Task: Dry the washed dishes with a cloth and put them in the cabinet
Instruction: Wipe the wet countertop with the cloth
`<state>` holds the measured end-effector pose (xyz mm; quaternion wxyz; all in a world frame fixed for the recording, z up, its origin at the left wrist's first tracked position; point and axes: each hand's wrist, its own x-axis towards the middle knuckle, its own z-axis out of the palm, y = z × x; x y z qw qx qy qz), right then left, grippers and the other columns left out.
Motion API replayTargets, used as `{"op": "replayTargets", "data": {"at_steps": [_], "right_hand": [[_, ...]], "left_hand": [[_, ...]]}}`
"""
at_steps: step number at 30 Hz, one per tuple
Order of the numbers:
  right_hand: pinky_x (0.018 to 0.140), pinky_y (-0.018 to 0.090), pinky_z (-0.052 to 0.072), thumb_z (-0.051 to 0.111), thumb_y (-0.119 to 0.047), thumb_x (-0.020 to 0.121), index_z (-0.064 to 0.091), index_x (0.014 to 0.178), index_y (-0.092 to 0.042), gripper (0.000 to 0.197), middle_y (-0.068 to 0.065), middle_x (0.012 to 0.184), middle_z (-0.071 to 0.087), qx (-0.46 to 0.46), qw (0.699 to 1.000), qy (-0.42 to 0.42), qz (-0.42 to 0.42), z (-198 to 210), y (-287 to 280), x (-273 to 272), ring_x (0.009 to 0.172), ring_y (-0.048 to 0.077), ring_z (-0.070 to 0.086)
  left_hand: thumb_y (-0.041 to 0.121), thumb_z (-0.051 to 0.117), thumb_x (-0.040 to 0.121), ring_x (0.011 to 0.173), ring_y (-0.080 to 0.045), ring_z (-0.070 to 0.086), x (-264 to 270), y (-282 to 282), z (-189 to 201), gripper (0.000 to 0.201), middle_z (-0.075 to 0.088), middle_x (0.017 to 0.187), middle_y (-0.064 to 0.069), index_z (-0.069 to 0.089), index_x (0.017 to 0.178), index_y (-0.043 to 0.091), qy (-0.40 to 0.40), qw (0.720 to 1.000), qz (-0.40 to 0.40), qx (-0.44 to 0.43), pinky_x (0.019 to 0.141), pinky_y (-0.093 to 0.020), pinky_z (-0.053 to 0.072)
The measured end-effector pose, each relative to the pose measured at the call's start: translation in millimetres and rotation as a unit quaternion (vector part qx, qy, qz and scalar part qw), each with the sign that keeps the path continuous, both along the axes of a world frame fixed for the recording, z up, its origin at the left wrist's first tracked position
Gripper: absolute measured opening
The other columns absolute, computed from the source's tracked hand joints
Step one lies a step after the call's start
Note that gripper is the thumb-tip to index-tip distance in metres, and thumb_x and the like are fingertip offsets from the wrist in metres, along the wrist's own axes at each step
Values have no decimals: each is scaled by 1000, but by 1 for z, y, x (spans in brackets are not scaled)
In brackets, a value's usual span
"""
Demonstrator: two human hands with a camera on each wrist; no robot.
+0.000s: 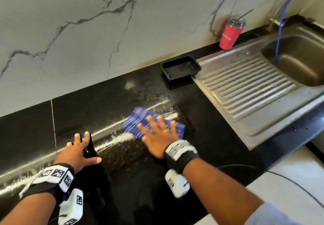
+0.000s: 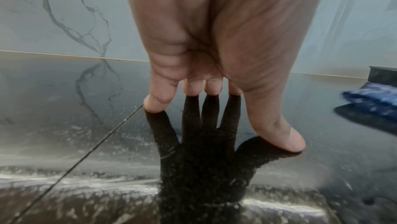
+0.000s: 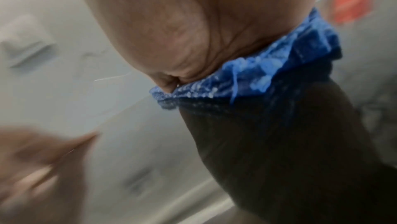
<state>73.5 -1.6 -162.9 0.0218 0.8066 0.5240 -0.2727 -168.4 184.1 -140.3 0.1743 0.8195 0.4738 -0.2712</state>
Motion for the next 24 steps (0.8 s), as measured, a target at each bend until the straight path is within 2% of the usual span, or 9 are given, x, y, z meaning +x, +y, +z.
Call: {"op": "replayTargets", "data": {"at_steps": [2, 4, 7, 10, 15, 18, 20, 22, 24], "right_hand": [[113, 68, -14, 16, -52, 102, -14, 150, -51, 57, -8, 162, -27, -12, 994, -31, -108, -1, -3, 65, 149, 31, -23], [113, 70, -9, 18, -54, 102, -11, 151, -52, 56, -7, 162, -26, -40, 973, -20, -228, 8, -10, 125, 150, 31, -22], [114, 67, -10, 17, -56, 102, -9, 152, -51, 57, -8, 161, -29, -68, 946, 15, -317, 17, -17, 158, 149, 31, -24], [114, 67, -12, 15, -58, 101, -15, 152, -46, 61, -3, 161, -31, -49, 958, 0, -282, 15, 1, 112, 148, 34, -26], [110, 67, -19, 19, -53, 101, -12, 153, -45, 61, -4, 160, -32, -11, 998, 35, -53, 16, 43, -49, 146, 34, -31], [112, 64, -21, 18, -51, 102, -9, 152, -51, 56, -12, 160, -30, -24, 997, 54, 47, 13, 42, -76, 147, 28, -30], [115, 65, -13, 20, -50, 102, -9, 151, -51, 57, -12, 162, -24, -16, 1000, 16, 15, 5, 35, -45, 150, 27, -22], [116, 66, -5, 21, -52, 102, -9, 152, -50, 58, -9, 164, -19, -25, 995, -27, -94, 5, 26, 5, 152, 30, -15], [116, 67, -3, 19, -53, 103, -7, 153, -50, 56, -7, 165, -19, -47, 973, -19, -227, 13, 19, 49, 151, 32, -14]], "left_hand": [[62, 69, 85, 154, -40, 10, 1, -2, 2, 114, -10, 170, -10, -10, 161, 29, 0, 1000, -6, 4, 120, -49, 29], [62, 68, 85, 154, -40, 9, 1, -1, 0, 113, -10, 170, -9, -10, 161, 30, -4, 1000, -7, 5, 120, -49, 30], [64, 70, 82, 156, -37, 1, -7, 1, -6, 115, -14, 169, -4, -10, 160, 35, -27, 1000, 6, -2, 118, -59, 28], [66, 70, 81, 156, -35, -1, -11, 1, -10, 117, -15, 169, -3, -11, 160, 36, -37, 999, 8, 1, 117, -60, 29], [65, 71, 81, 155, -39, 8, -2, 2, 0, 119, -9, 170, -9, -11, 161, 30, -27, 1000, -1, 2, 120, -48, 28], [67, 70, 81, 156, -37, 6, -5, 1, 0, 119, -10, 170, -7, -12, 160, 31, -33, 999, 5, 4, 121, -50, 28], [68, 70, 80, 156, -36, 3, -7, 1, -1, 120, -13, 170, -5, -12, 160, 34, -30, 1000, 4, -5, 120, -55, 27], [68, 71, 79, 156, -35, 1, -6, 3, 0, 120, -14, 169, -4, -11, 160, 34, -29, 999, 1, -17, 119, -59, 27], [65, 71, 82, 155, -36, 8, -4, 9, 7, 116, -9, 170, -7, -5, 162, 30, -37, 999, -17, -32, 121, -54, 26]]}}
